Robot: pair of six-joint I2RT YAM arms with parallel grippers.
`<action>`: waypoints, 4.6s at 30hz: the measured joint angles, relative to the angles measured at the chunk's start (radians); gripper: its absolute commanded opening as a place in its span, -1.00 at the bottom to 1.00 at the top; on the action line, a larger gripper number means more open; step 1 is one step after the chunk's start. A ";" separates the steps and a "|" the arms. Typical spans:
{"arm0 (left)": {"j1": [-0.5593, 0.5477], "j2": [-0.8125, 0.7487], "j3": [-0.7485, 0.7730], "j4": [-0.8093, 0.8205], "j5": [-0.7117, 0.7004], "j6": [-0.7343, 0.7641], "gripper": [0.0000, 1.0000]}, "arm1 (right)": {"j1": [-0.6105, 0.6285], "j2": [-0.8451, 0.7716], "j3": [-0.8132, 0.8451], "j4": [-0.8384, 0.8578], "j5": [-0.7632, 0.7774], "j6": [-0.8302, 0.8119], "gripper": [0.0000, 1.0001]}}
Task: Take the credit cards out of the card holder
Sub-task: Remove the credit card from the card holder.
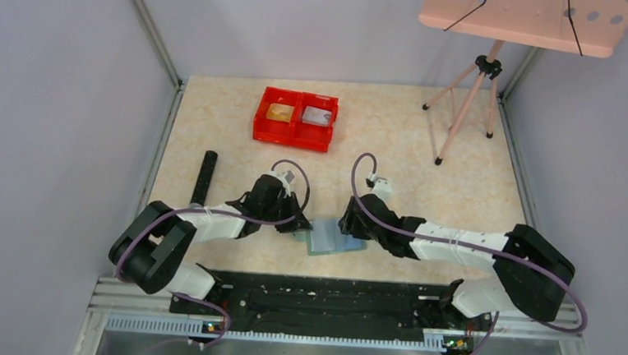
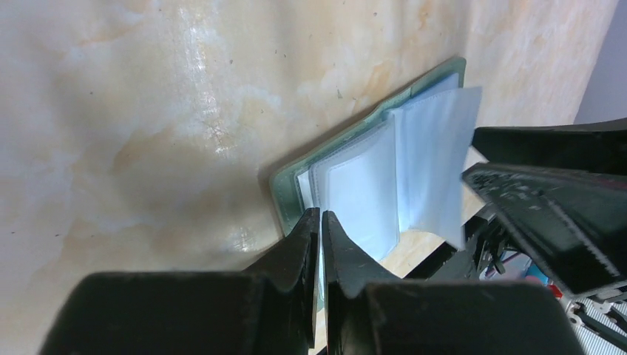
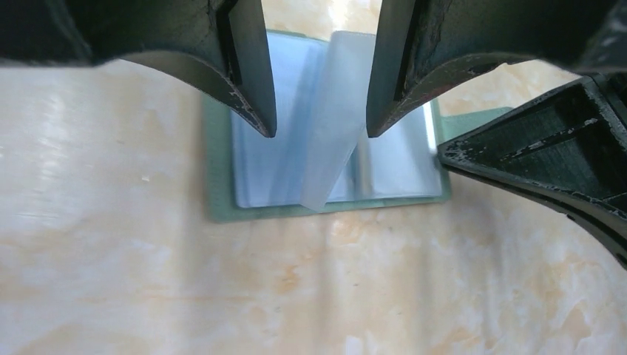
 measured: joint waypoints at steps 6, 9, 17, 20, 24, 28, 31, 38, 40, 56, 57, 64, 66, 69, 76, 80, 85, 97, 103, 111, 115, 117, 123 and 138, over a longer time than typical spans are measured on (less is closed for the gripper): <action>0.000 -0.002 0.000 -0.008 -0.006 0.006 -0.80 | -0.007 -0.151 0.000 -0.172 0.112 -0.025 -0.07; 0.000 -0.010 0.000 -0.014 -0.003 0.007 -0.80 | -0.008 -0.202 0.001 -0.172 0.084 -0.052 0.00; 0.000 -0.082 0.000 -0.066 -0.012 0.007 -0.84 | 0.055 -0.056 0.151 -0.142 0.006 -0.098 0.25; 0.000 -0.119 -0.004 -0.074 -0.010 0.006 -0.89 | 0.082 0.014 0.182 -0.120 -0.007 -0.097 0.25; 0.000 -0.150 -0.031 -0.072 -0.006 0.003 -0.92 | 0.093 0.088 0.192 -0.114 -0.010 -0.094 0.31; 0.000 -0.151 -0.066 -0.077 -0.008 0.003 -0.98 | 0.109 0.167 0.232 -0.143 0.013 -0.095 0.42; 0.000 -0.148 -0.090 -0.077 -0.014 0.001 -0.99 | 0.133 0.215 0.280 -0.179 0.046 -0.097 0.45; 0.000 -0.139 -0.118 -0.066 -0.026 -0.016 -1.00 | 0.175 0.298 0.366 -0.270 0.134 -0.097 0.46; 0.000 -0.139 -0.119 -0.064 -0.026 -0.016 -1.00 | 0.180 0.317 0.379 -0.287 0.147 -0.097 0.46; -0.001 -0.142 -0.121 -0.064 -0.038 -0.020 -1.00 | 0.189 0.375 0.422 -0.327 0.187 -0.097 0.39; -0.001 -0.143 -0.121 -0.064 -0.038 -0.020 -1.00 | 0.191 0.378 0.426 -0.330 0.190 -0.097 0.35; -0.003 -0.145 -0.121 -0.066 -0.047 -0.020 -1.00 | 0.193 0.384 0.431 -0.350 0.212 -0.096 0.11; -0.004 -0.146 -0.121 -0.068 -0.048 -0.020 -1.00 | 0.193 0.384 0.430 -0.349 0.213 -0.095 0.08; -0.005 -0.146 -0.121 -0.068 -0.049 -0.020 -1.00 | 0.193 0.382 0.428 -0.349 0.217 -0.095 0.04; -0.005 -0.146 -0.121 -0.068 -0.050 -0.020 -1.00 | 0.193 0.360 0.402 -0.336 0.223 -0.095 0.02; -0.005 -0.146 -0.121 -0.069 -0.052 -0.020 -1.00 | 0.193 0.338 0.389 -0.354 0.242 -0.094 0.03; -0.005 -0.146 -0.121 -0.069 -0.052 -0.020 -1.00 | 0.193 0.303 0.367 -0.377 0.269 -0.089 0.04; -0.006 -0.146 -0.109 -0.092 -0.061 -0.019 -0.99 | 0.132 -0.047 0.205 -0.540 0.333 -0.041 0.07; -0.006 -0.151 -0.105 -0.101 -0.070 -0.012 -0.99 | 0.104 -0.260 0.172 -0.514 0.281 -0.080 0.04; -0.006 -0.151 -0.093 -0.120 -0.079 -0.006 -0.98 | 0.094 -0.200 0.132 -0.260 0.023 -0.151 0.17; -0.006 -0.151 -0.093 -0.121 -0.079 -0.007 -0.98 | 0.093 -0.089 0.135 -0.184 -0.042 -0.143 0.24; -0.006 -0.151 -0.093 -0.121 -0.079 -0.008 -0.98 | 0.094 -0.032 0.144 -0.185 -0.046 -0.138 0.25; -0.006 -0.151 -0.093 -0.120 -0.079 -0.008 -0.98 | 0.101 0.102 0.209 -0.206 -0.038 -0.128 0.14; -0.006 -0.151 -0.093 -0.119 -0.078 -0.008 -0.98 | 0.174 0.260 0.361 -0.265 0.032 -0.123 0.29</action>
